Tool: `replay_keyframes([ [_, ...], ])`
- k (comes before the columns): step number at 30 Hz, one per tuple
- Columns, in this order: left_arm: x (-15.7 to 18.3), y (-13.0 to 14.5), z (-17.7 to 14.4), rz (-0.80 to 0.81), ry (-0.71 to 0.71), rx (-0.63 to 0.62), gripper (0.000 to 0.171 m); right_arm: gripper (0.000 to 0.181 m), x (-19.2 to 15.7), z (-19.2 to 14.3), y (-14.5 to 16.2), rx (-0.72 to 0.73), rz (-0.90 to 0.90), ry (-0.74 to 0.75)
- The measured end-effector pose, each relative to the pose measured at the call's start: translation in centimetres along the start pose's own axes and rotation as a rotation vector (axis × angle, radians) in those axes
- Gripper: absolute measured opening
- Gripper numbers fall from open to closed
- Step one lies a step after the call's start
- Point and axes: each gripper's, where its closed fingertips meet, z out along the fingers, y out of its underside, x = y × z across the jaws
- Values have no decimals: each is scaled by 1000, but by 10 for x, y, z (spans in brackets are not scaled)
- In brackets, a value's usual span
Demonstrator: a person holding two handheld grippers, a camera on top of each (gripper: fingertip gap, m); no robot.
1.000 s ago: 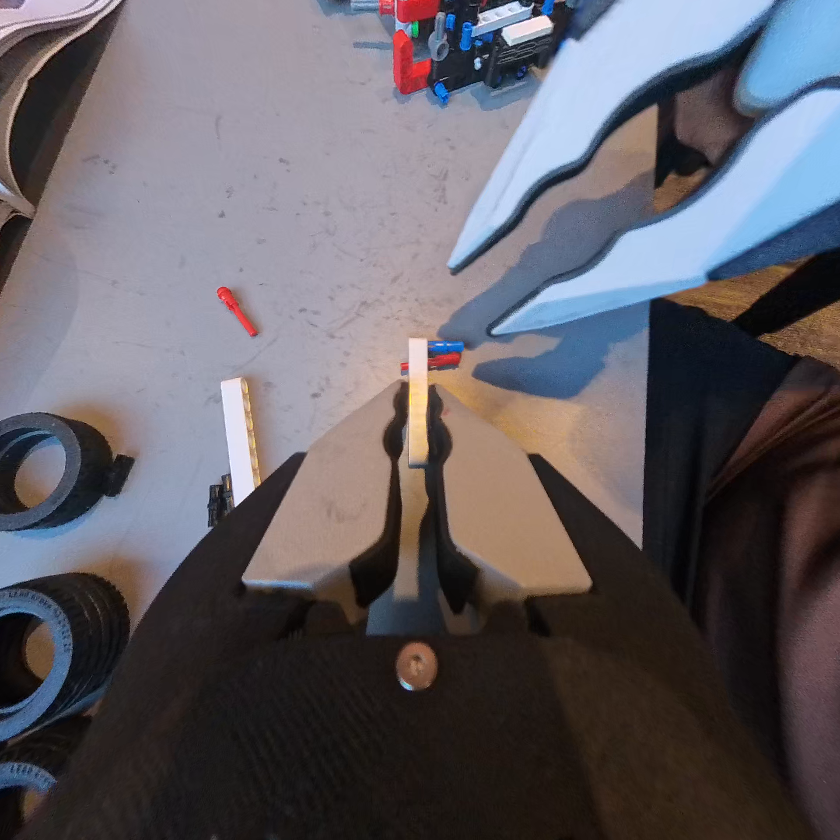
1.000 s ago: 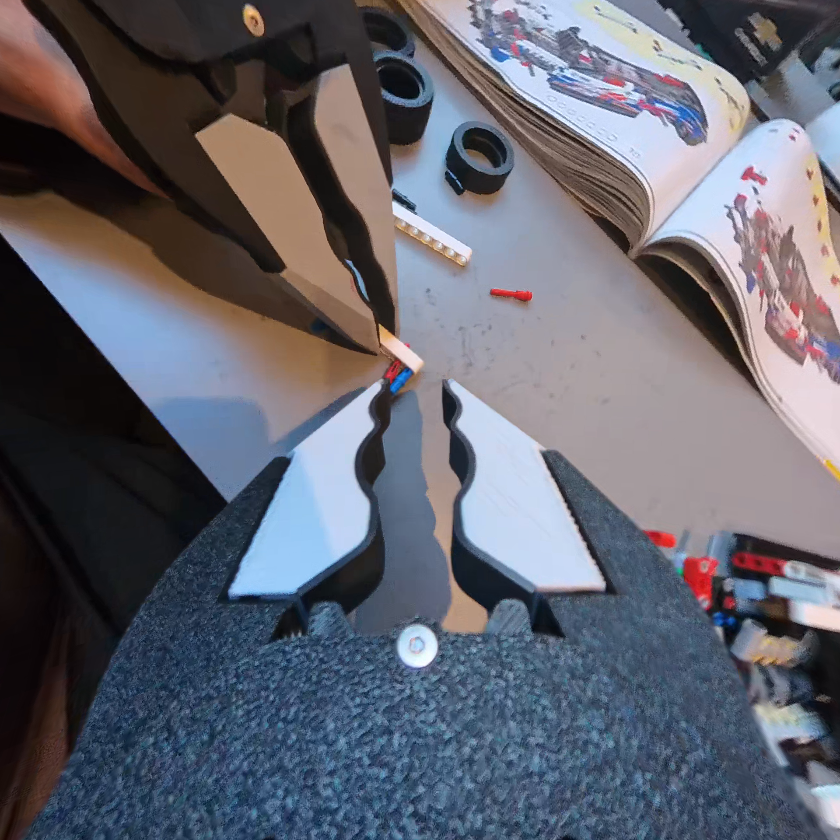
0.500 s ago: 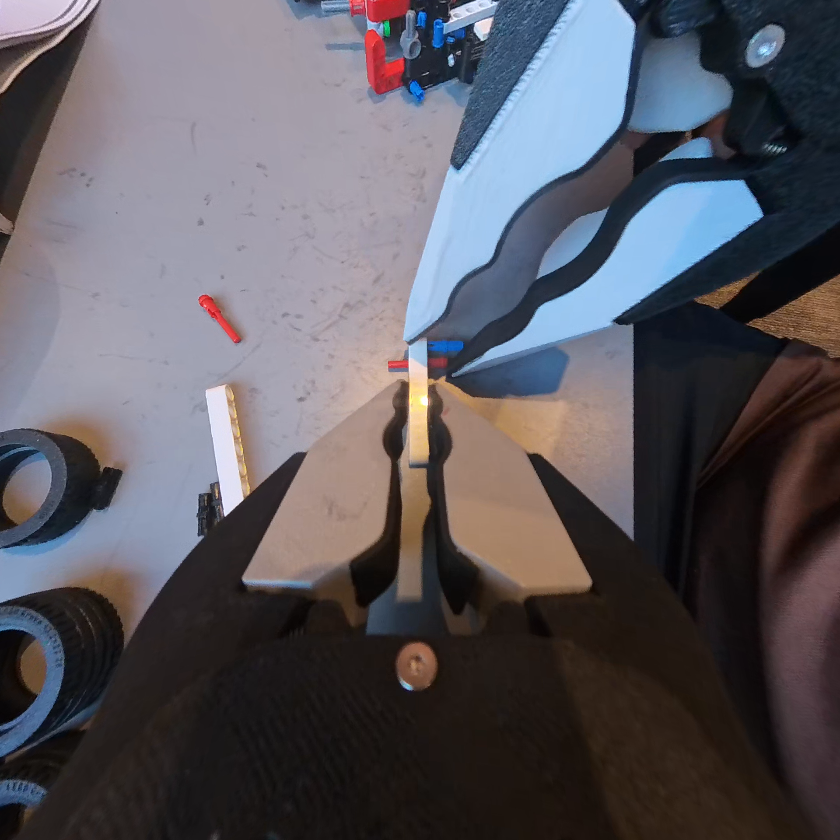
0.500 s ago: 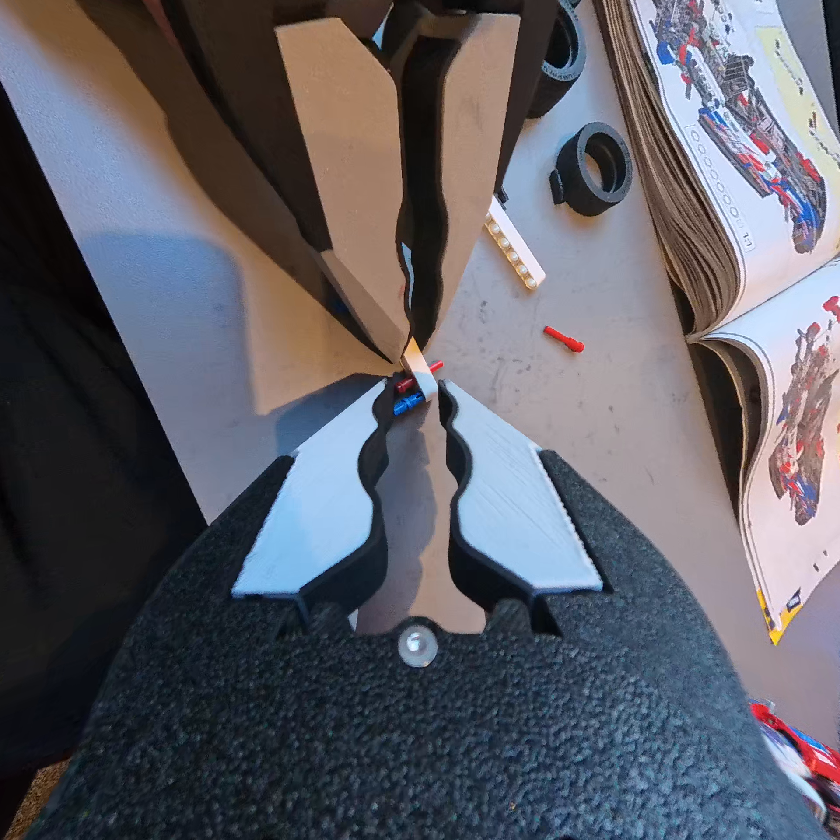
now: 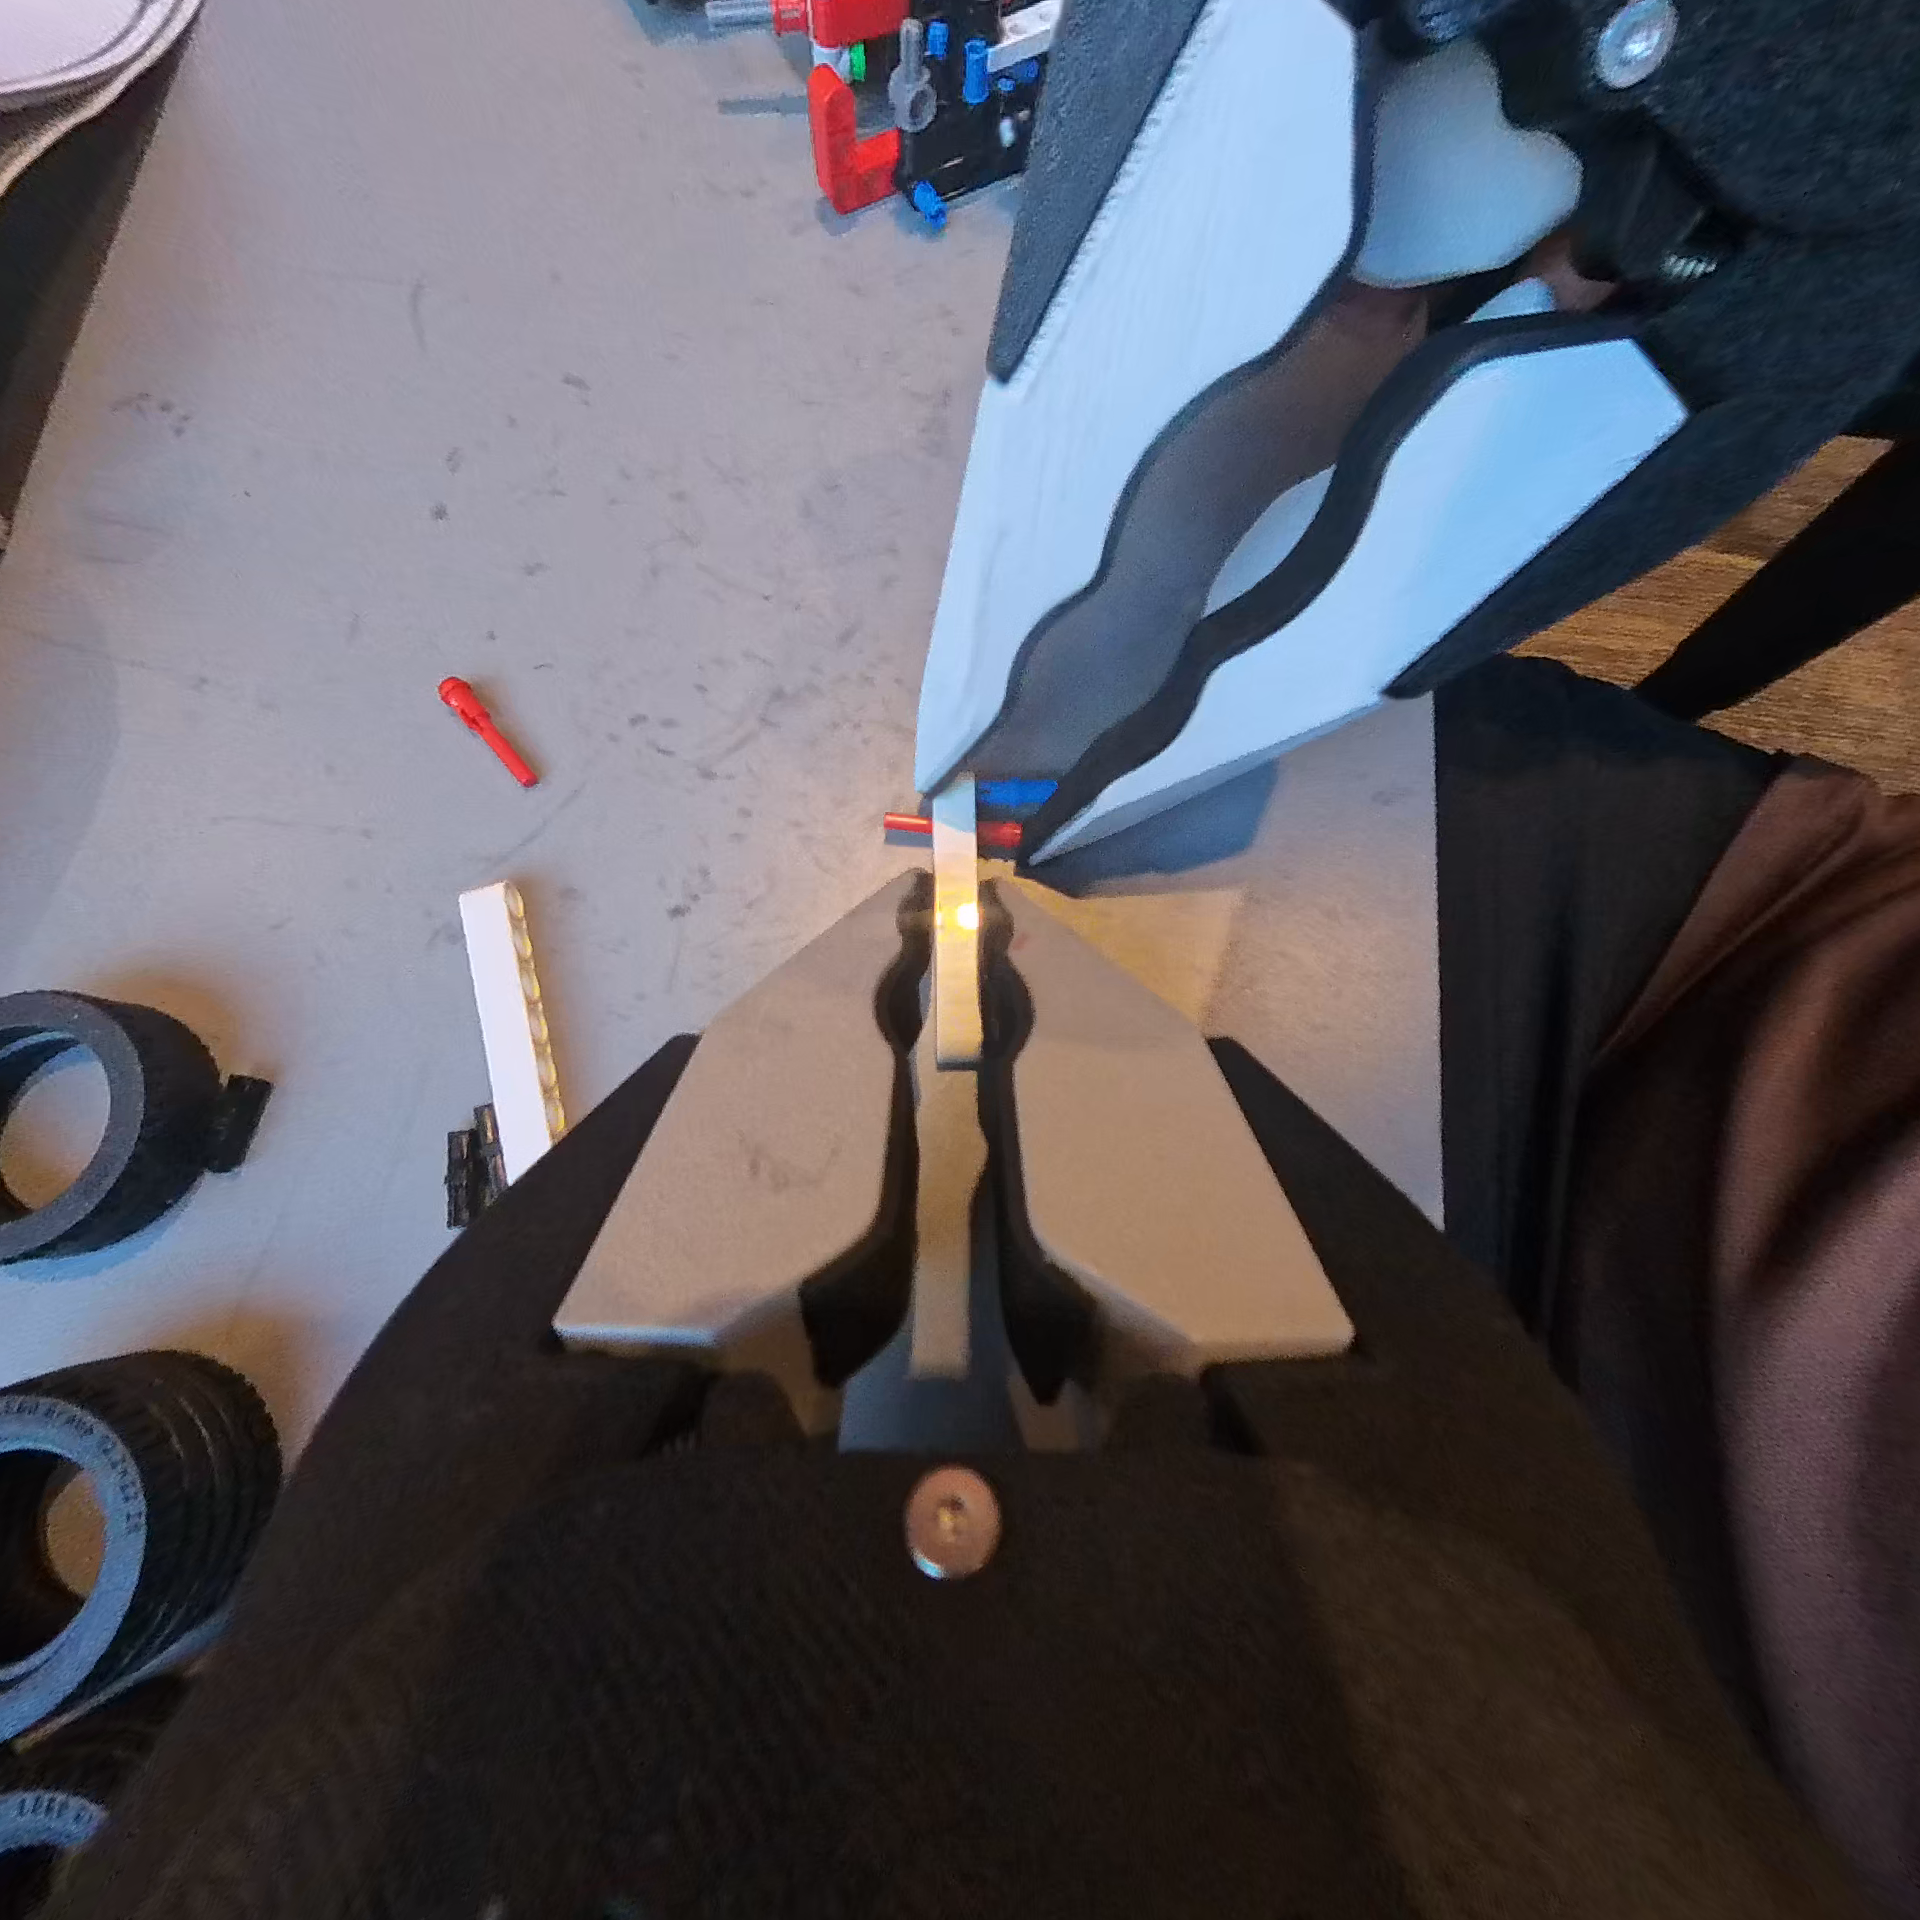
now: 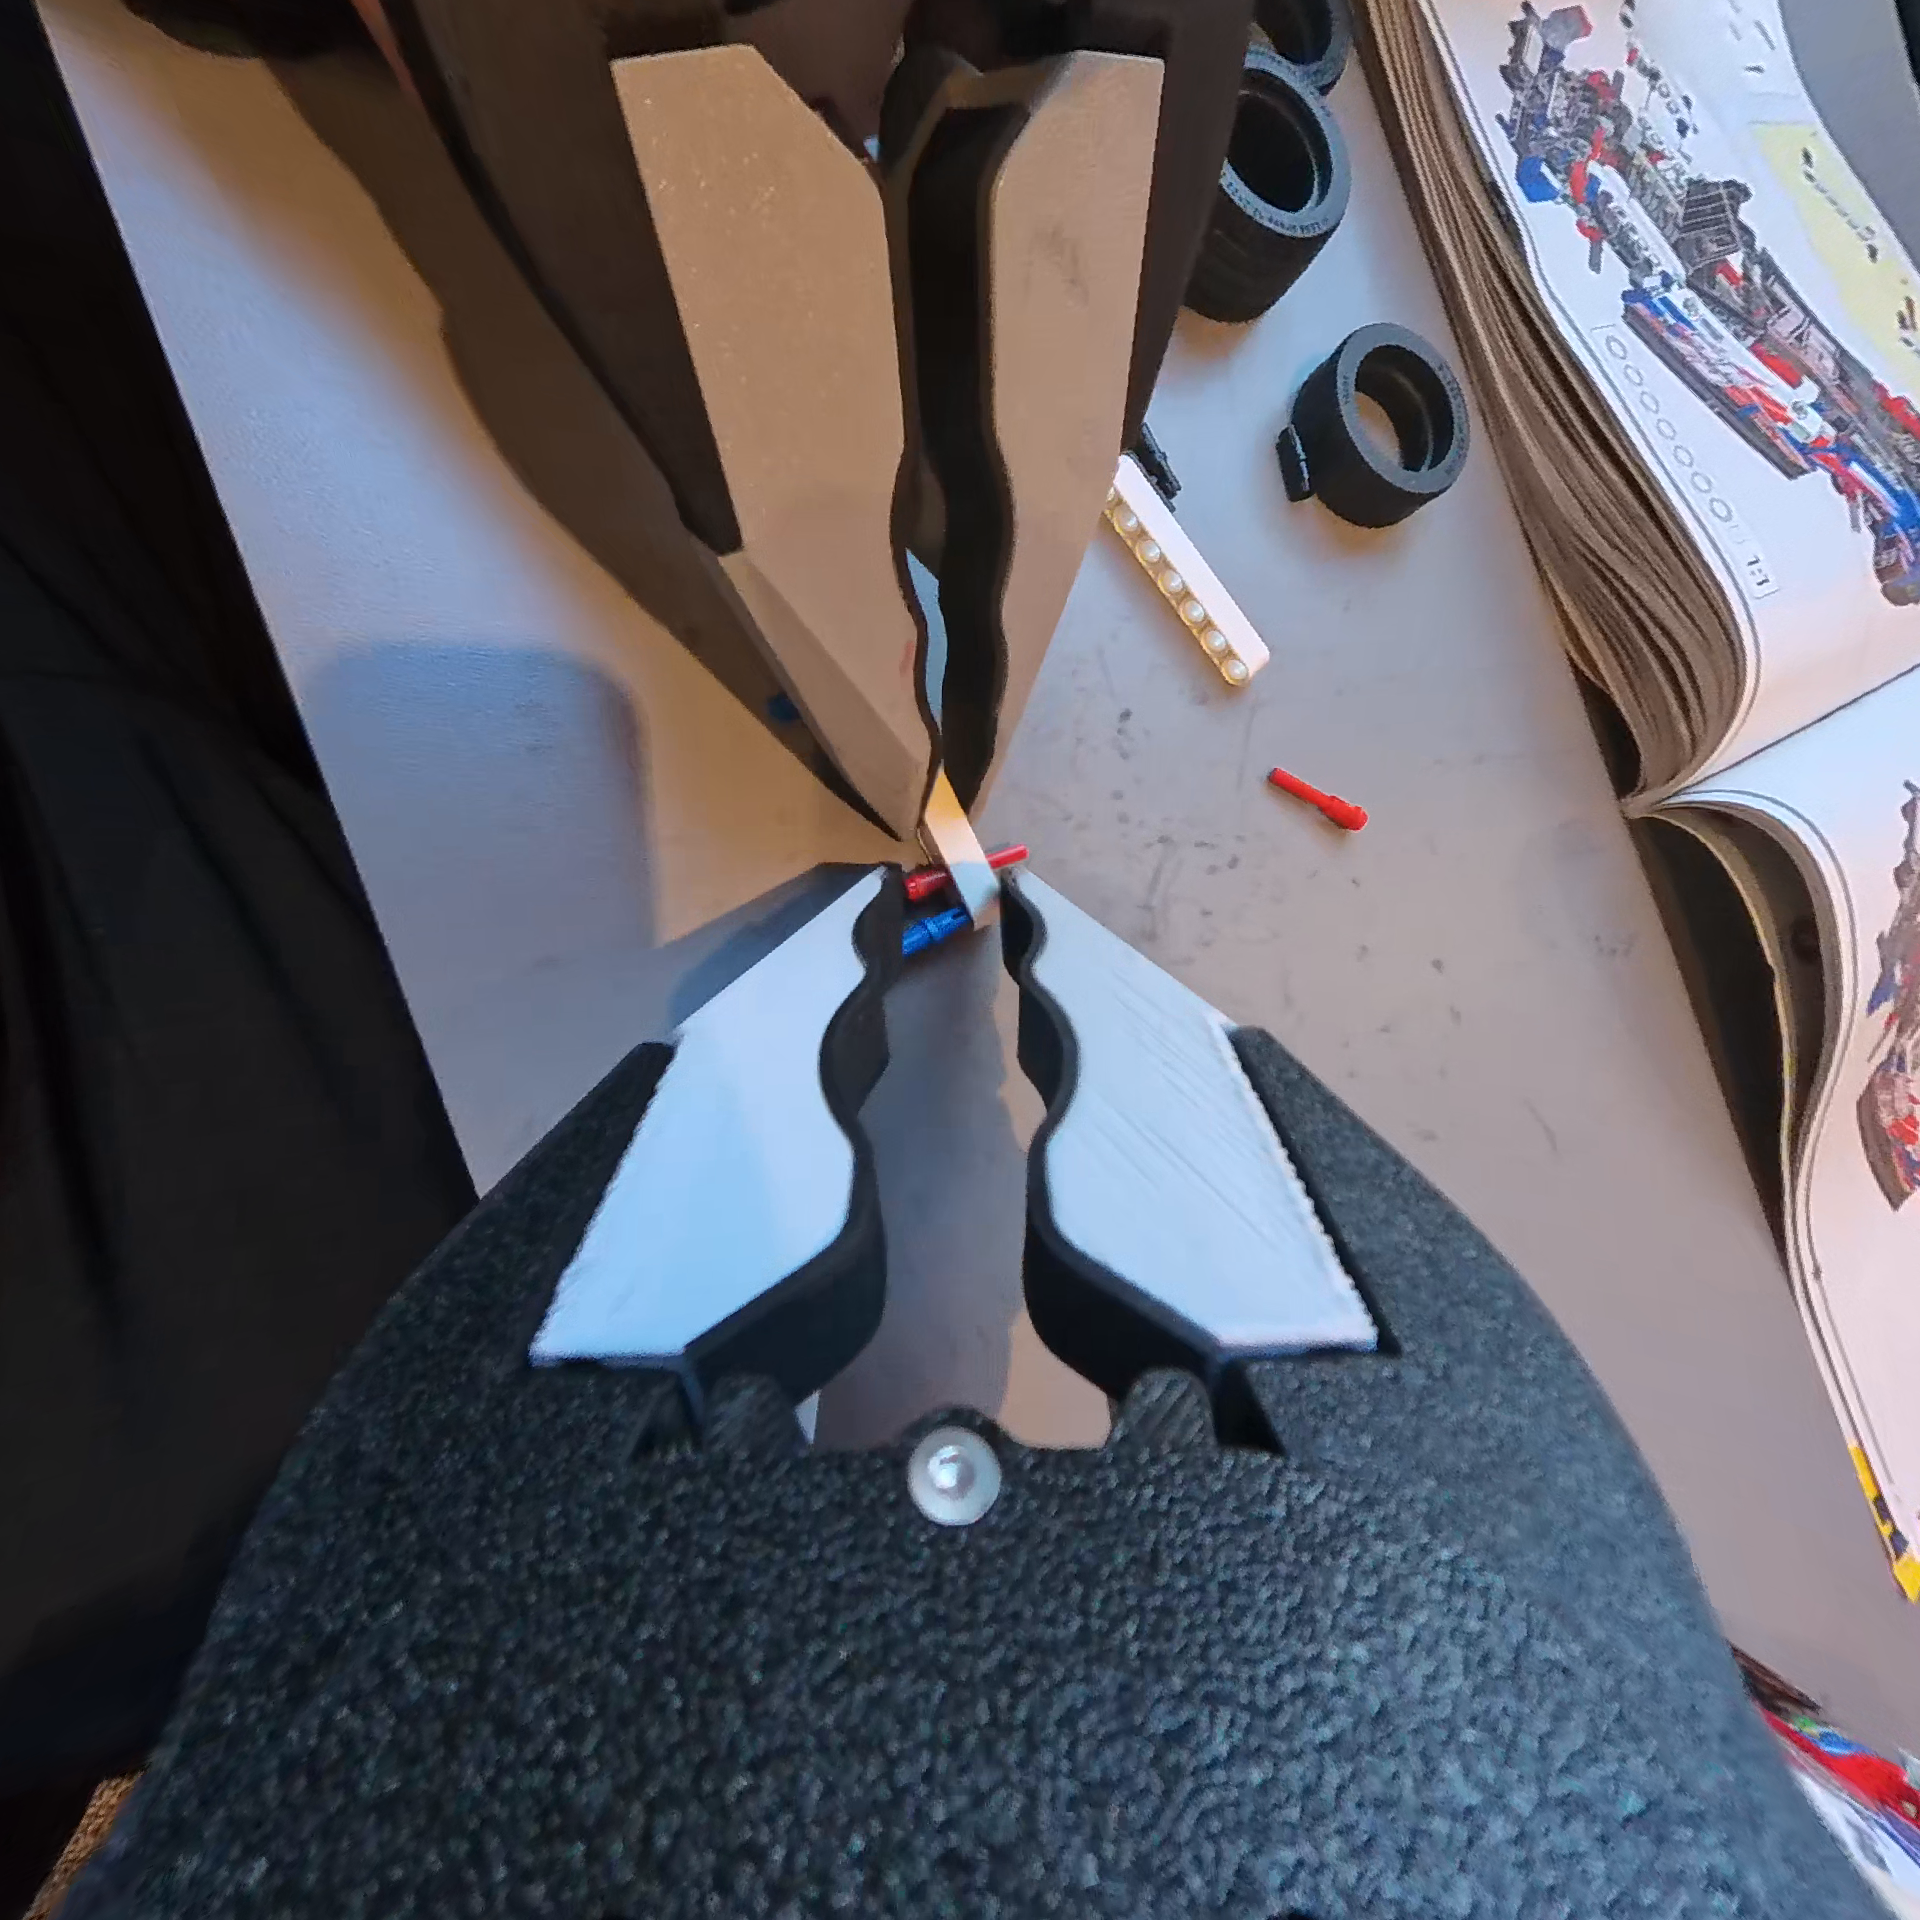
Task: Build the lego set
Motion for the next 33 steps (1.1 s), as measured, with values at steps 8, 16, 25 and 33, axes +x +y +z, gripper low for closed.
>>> replay_keyframes([
  [8, 1, 1, -1, 15, 3, -1, 6, 18, 0, 0, 0, 36, 4, -17],
  [16, 4, 5, -5, 44, 33, 0, 7, 19, -1, 1, -1, 101, 5, -77],
  [25, 4, 5, -5, 38, 42, -1, 6, 23, -1, 2, -2, 147, 11, -135],
  [33, 4, 4, -4, 43, 34, 0, 6, 22, -3, 4, -3, 173, 35, -217],
])
